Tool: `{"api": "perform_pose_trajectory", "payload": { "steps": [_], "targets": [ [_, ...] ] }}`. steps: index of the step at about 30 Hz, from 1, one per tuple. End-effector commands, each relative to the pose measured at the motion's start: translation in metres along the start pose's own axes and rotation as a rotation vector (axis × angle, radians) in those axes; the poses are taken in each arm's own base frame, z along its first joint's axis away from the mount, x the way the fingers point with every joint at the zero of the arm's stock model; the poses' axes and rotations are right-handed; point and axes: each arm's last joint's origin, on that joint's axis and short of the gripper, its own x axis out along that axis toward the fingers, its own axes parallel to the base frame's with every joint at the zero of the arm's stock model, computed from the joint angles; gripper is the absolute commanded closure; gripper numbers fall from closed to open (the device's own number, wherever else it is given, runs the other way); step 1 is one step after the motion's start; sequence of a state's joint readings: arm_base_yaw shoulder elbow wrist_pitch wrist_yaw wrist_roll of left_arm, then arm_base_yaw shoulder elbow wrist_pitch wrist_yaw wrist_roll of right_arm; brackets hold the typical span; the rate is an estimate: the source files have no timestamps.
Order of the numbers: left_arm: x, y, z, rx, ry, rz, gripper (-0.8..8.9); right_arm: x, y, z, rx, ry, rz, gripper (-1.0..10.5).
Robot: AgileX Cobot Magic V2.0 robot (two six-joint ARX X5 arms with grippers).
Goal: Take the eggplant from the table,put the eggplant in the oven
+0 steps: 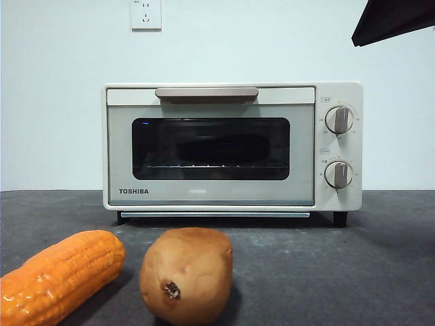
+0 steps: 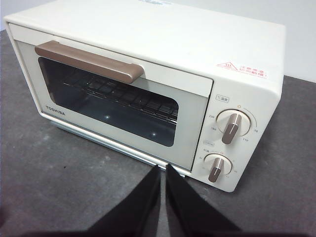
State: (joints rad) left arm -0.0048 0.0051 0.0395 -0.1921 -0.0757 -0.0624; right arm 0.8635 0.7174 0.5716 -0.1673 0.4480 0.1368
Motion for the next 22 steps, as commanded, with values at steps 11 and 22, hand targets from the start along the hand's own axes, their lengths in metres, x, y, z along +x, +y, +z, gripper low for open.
{"api": "perform_pose_trajectory", "payload": {
  "steps": [11, 22],
  "targets": [
    [0.0035, 0.0007, -0.0102, 0.006, 0.019, 0.004, 8.1, -0.0009, 0.0017, 0.0043, 0.018, -0.016, 0.007, 9.4],
    [0.0035, 0.0007, -0.0103, 0.006, 0.02, 0.004, 8.1, -0.0009, 0.0017, 0.0043, 0.018, -0.016, 0.007, 9.4]
  ]
}}
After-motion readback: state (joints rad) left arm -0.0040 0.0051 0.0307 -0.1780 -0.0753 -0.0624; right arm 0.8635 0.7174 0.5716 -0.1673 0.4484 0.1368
